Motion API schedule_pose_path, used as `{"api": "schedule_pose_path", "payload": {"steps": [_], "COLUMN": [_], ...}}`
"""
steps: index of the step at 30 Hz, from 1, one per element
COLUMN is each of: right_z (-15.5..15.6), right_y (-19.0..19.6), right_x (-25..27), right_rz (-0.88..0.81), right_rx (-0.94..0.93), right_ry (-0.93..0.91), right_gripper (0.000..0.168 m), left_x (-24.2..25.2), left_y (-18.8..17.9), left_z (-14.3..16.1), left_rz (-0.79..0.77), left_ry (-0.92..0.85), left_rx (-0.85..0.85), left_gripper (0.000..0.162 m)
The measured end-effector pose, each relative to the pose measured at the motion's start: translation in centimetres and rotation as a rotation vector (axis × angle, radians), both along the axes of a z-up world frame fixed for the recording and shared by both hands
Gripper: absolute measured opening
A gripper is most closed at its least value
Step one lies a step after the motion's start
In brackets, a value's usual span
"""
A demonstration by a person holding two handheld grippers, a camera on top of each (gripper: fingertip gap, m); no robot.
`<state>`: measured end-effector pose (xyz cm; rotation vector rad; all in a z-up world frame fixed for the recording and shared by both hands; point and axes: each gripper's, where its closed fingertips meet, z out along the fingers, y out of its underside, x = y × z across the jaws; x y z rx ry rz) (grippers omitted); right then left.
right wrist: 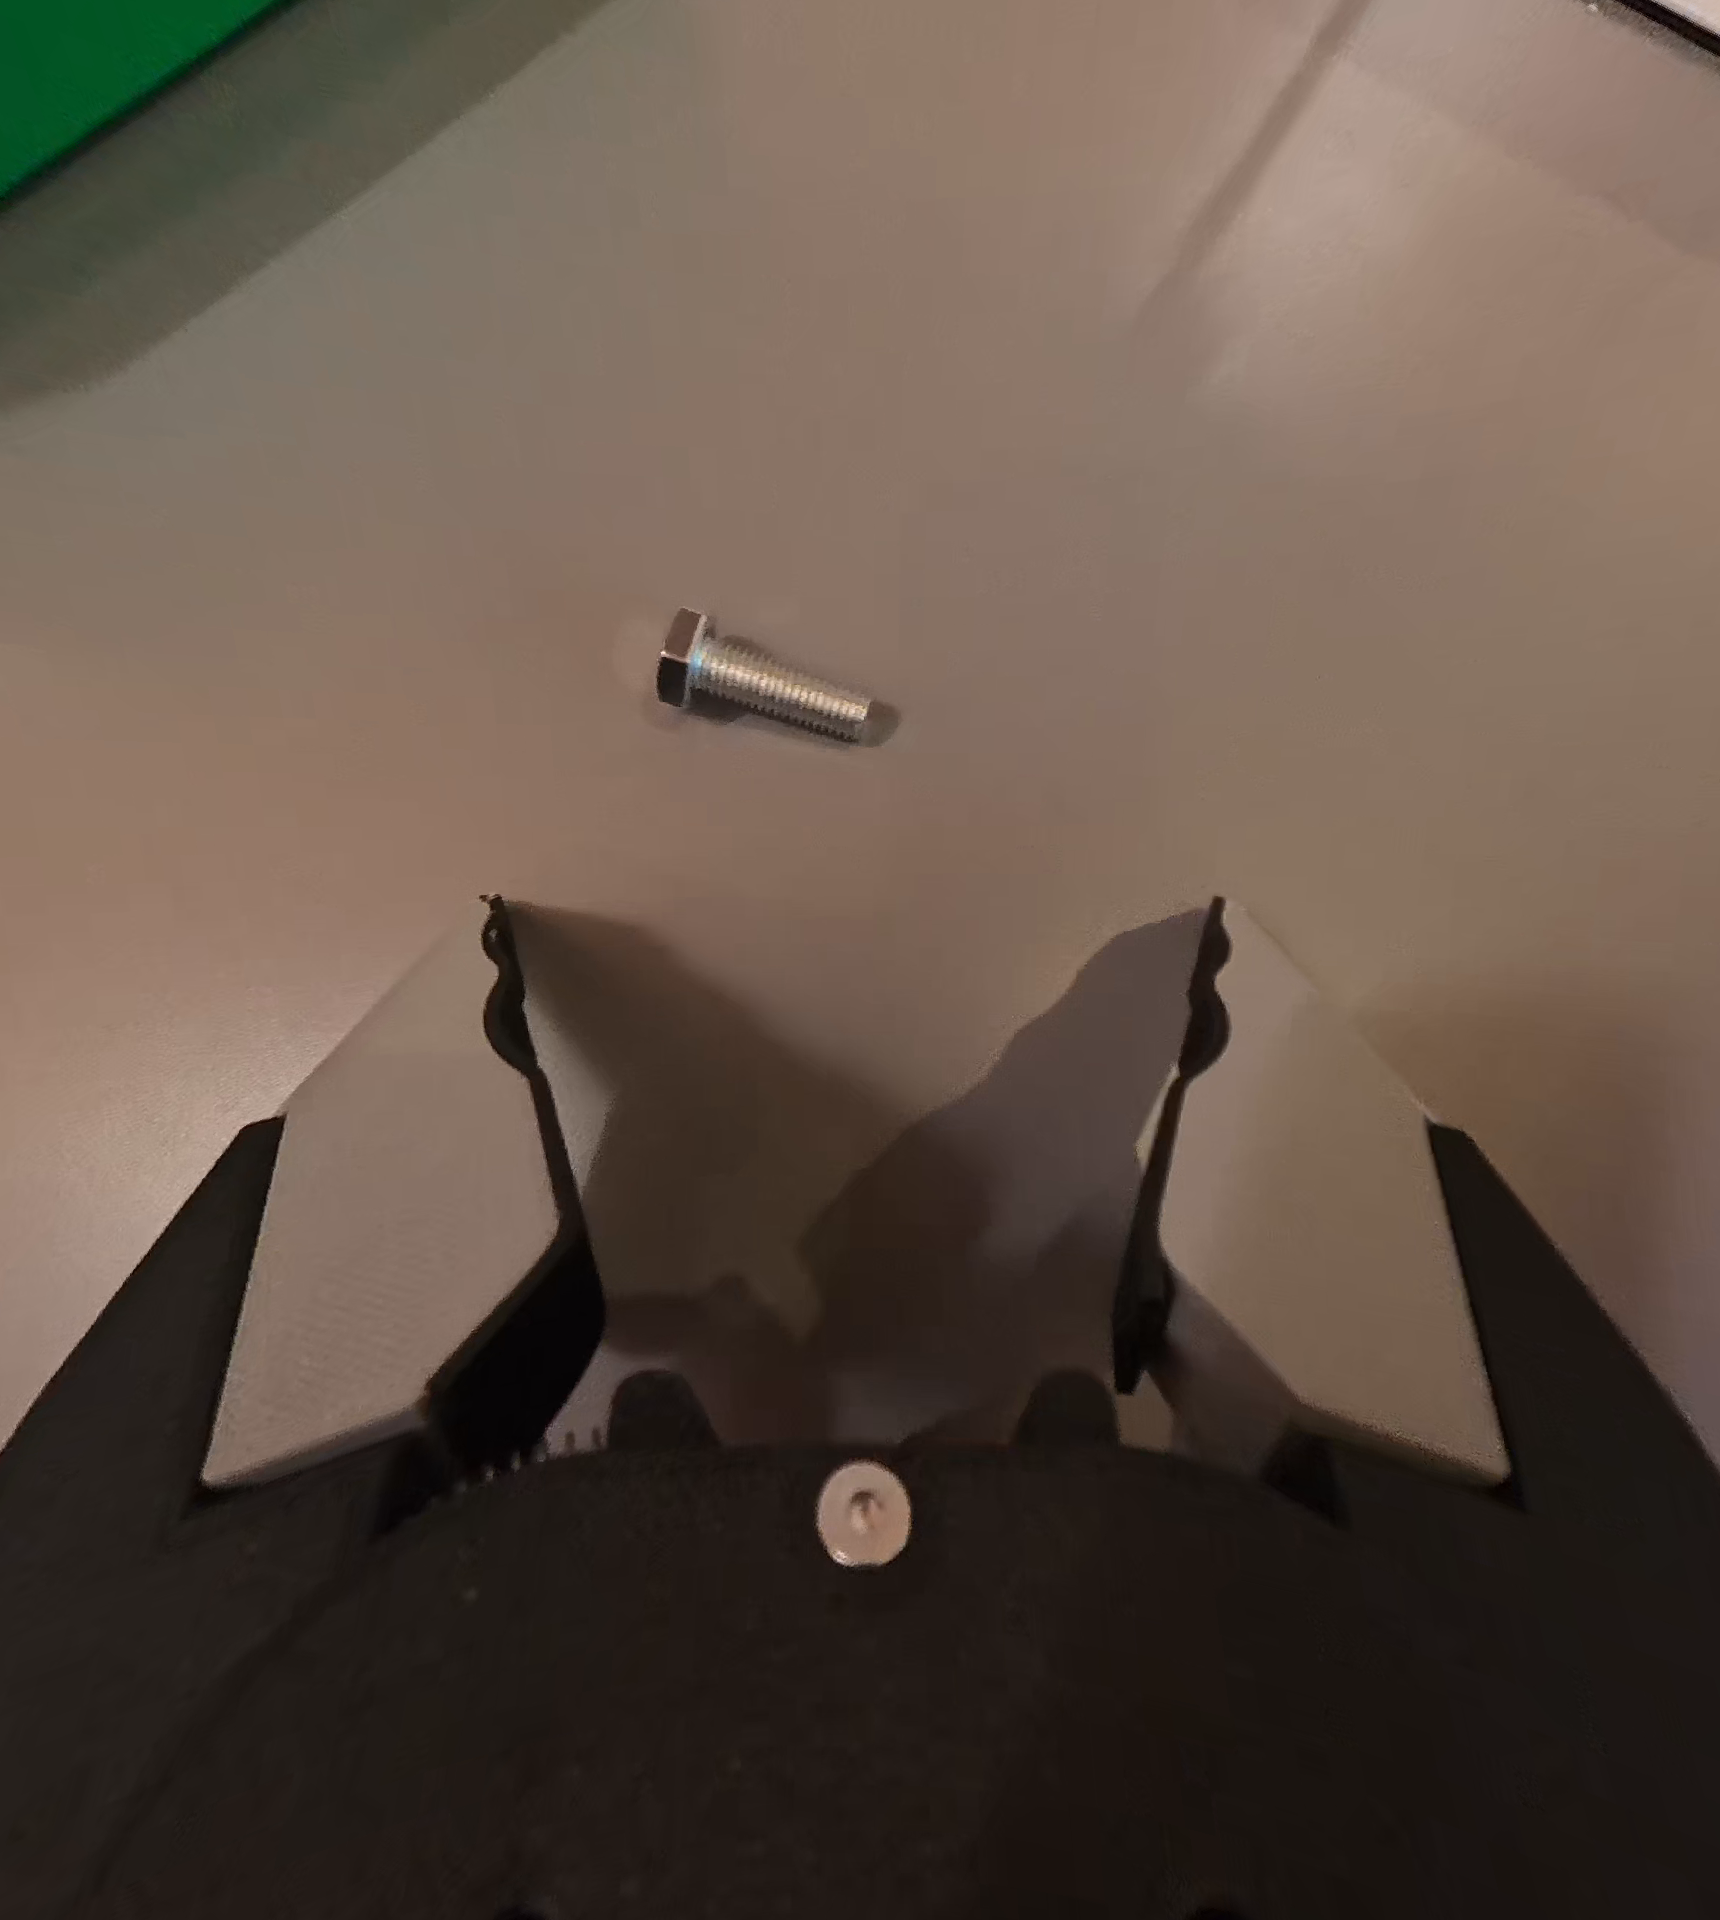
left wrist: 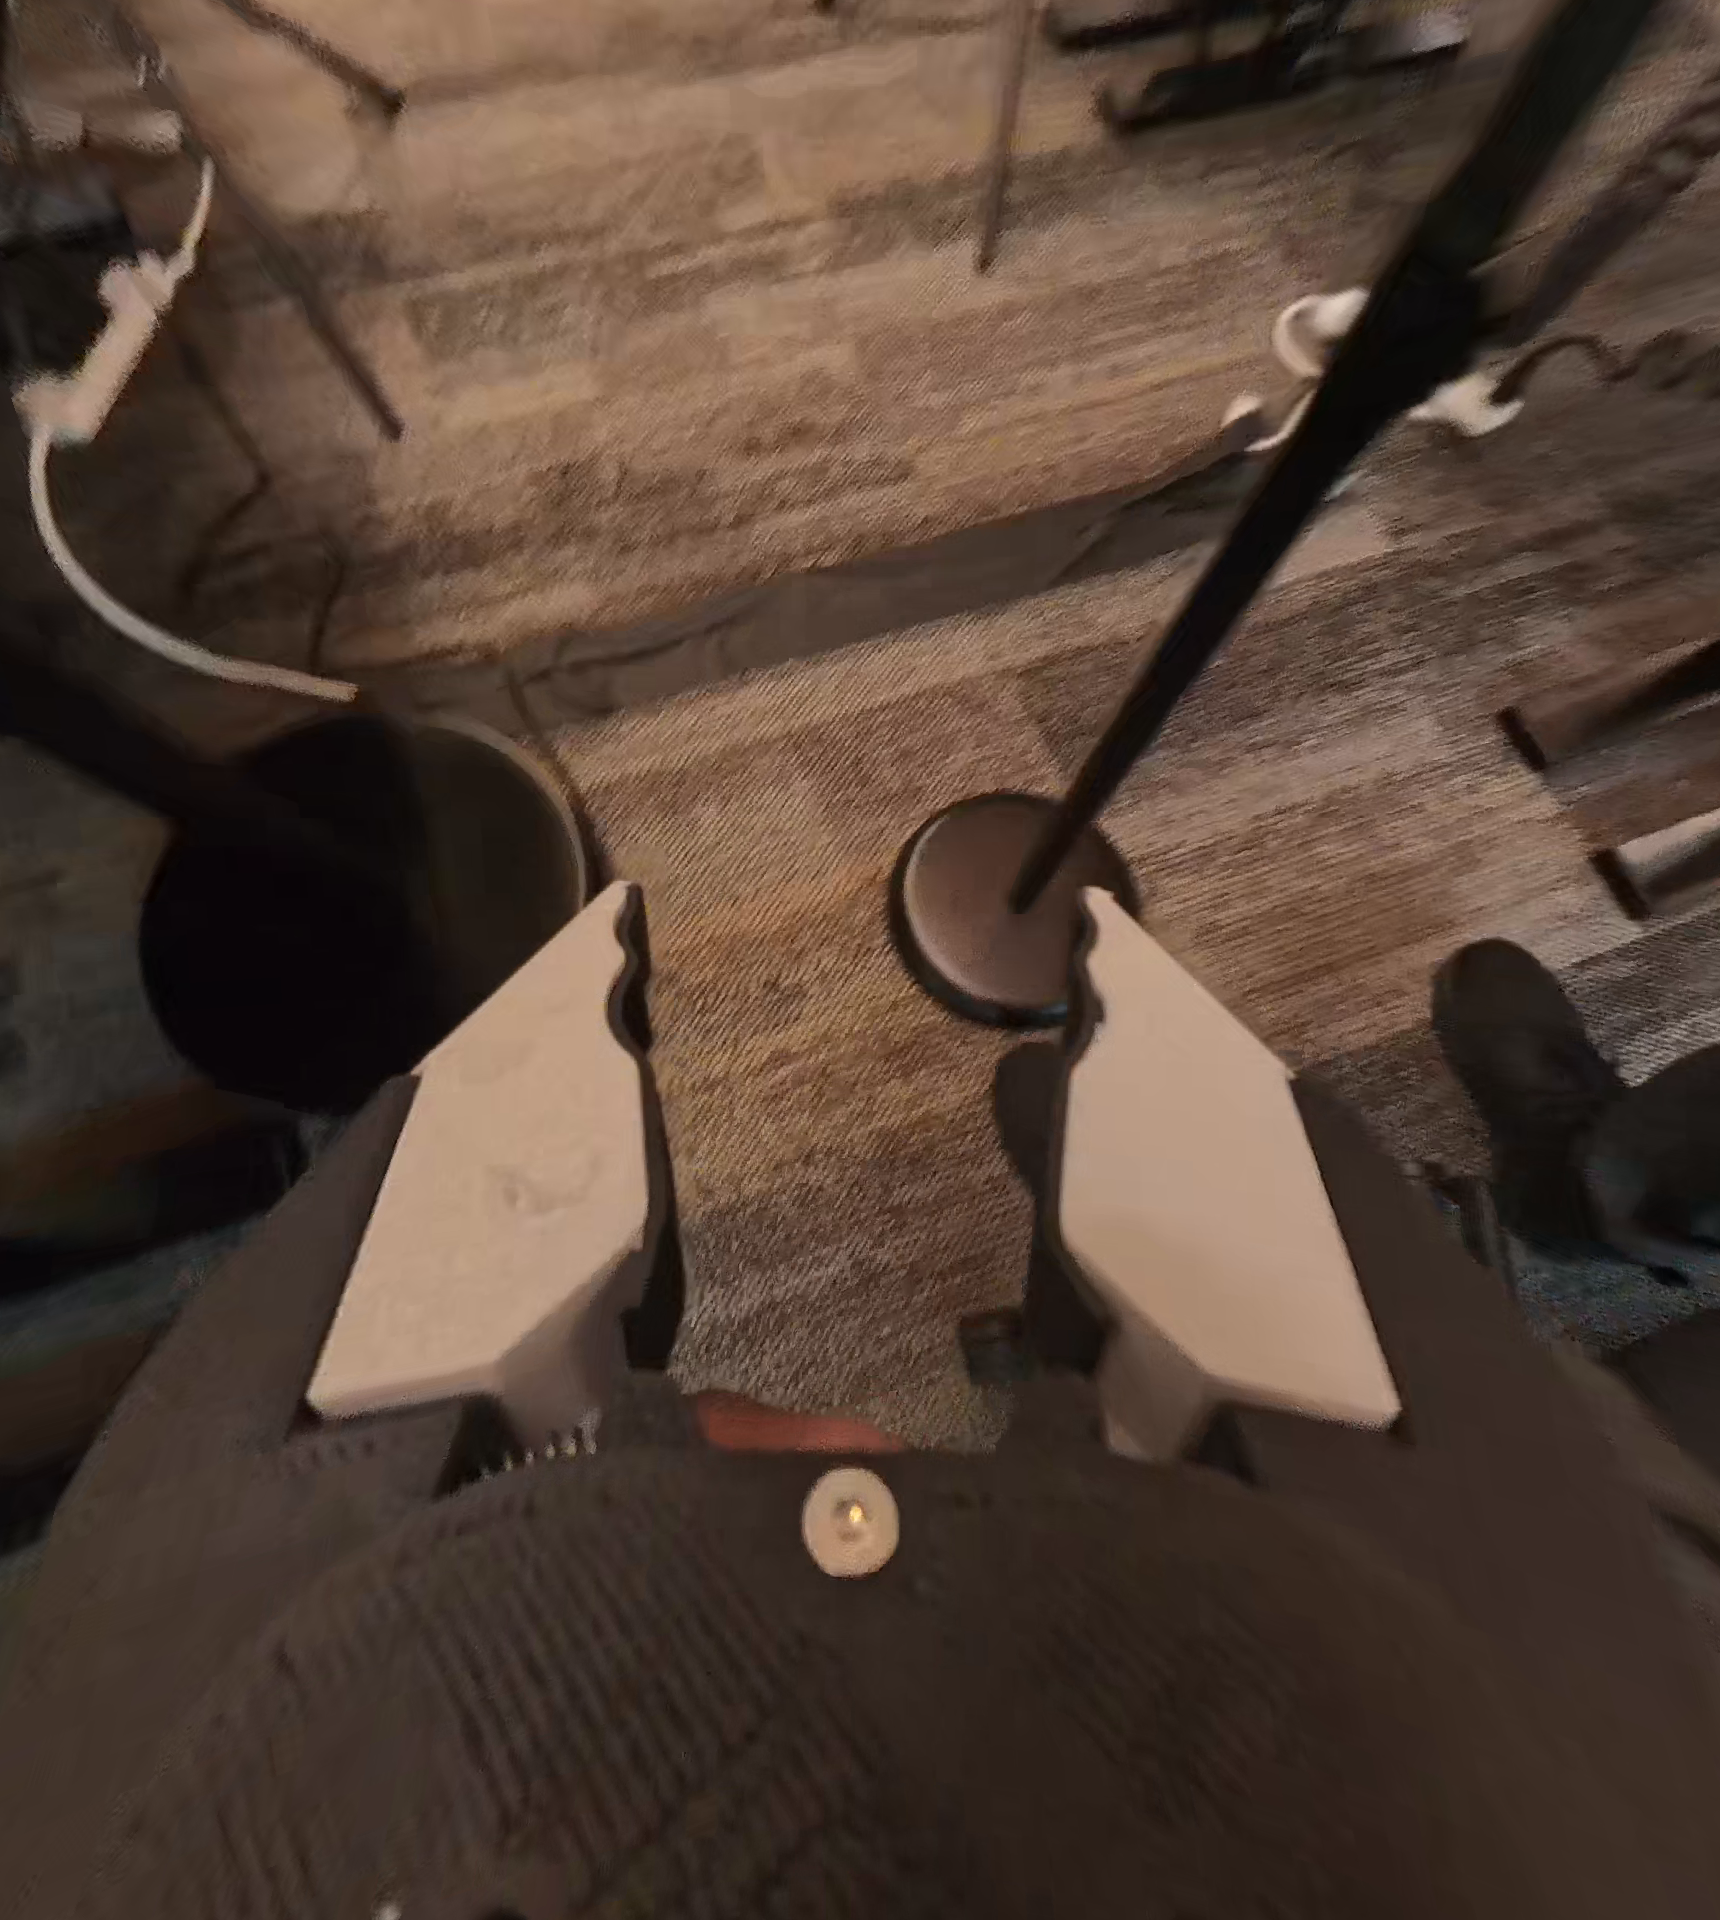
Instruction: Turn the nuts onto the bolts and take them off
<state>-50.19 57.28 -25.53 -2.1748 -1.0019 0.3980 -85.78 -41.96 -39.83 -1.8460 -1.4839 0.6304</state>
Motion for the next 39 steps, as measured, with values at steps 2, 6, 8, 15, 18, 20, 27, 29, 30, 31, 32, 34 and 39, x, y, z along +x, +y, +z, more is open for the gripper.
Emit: {"api": "schedule_pose_path", "payload": {"steps": [2,6,8,15,18,20,27,29,30,31,32,34,39], "right_z": [-0.1,-0.4,-0.5,-0.6,-0.6,-0.6,-0.6,-0.6,-0.6,-0.6,-0.6,-0.6,-0.6], "right_y": [0.4,1.0,1.2,1.0,1.0,1.0,1.0,1.0,1.0,1.0,1.1,1.1,1.1], "right_x": [0.3,0.7,0.9,0.7,0.7,0.7,0.7,0.7,0.7,0.7,0.7,0.7,0.7], "right_rz": [-0.024,-0.061,-0.079,-0.064,-0.064,-0.064,-0.064,-0.064,-0.064,-0.064,-0.064,-0.064,-0.064], "right_rx": [-0.007,-0.020,-0.026,-0.031,-0.031,-0.031,-0.031,-0.031,-0.031,-0.031,-0.031,-0.031,-0.031], "right_ry": [-0.007,-0.019,-0.024,-0.030,-0.030,-0.030,-0.030,-0.030,-0.030,-0.030,-0.030,-0.030,-0.030], "right_gripper": [0.133,0.145,0.151,0.156,0.156,0.156,0.156,0.156,0.156,0.156,0.156,0.156,0.156], "left_x": [0.2,1.5,3.0,5.7,6.1,6.1,6.0,6.0,5.9,5.7,5.7,5.5,5.8], "left_y": [-4.9,-15.4,-19.8,-30.5,-33.1,-34.5,-36.8,-37.5,-37.7,-37.9,-38.0,-38.4,-38.6], "left_z": [-5.4,-20.0,-27.4,-42.3,-46.5,-48.6,-54.6,-55.8,-56.3,-56.8,-57.2,-57.9,-60.1], "left_rz": [0.049,0.178,0.255,0.409,0.422,0.406,0.344,0.336,0.343,0.351,0.357,0.356,0.374], "left_ry": [-0.076,-0.240,-0.349,-0.518,-0.553,-0.542,-0.589,-0.602,-0.599,-0.605,-0.615,-0.615,-0.659], "left_rx": [0.036,0.056,0.074,0.015,0.000,-0.026,-0.039,-0.072,-0.069,-0.053,-0.044,-0.051,-0.077], "left_gripper": [0.075,0.066,0.066,0.065,0.064,0.057,0.044,0.042,0.040,0.040,0.040,0.036,0.032]}}
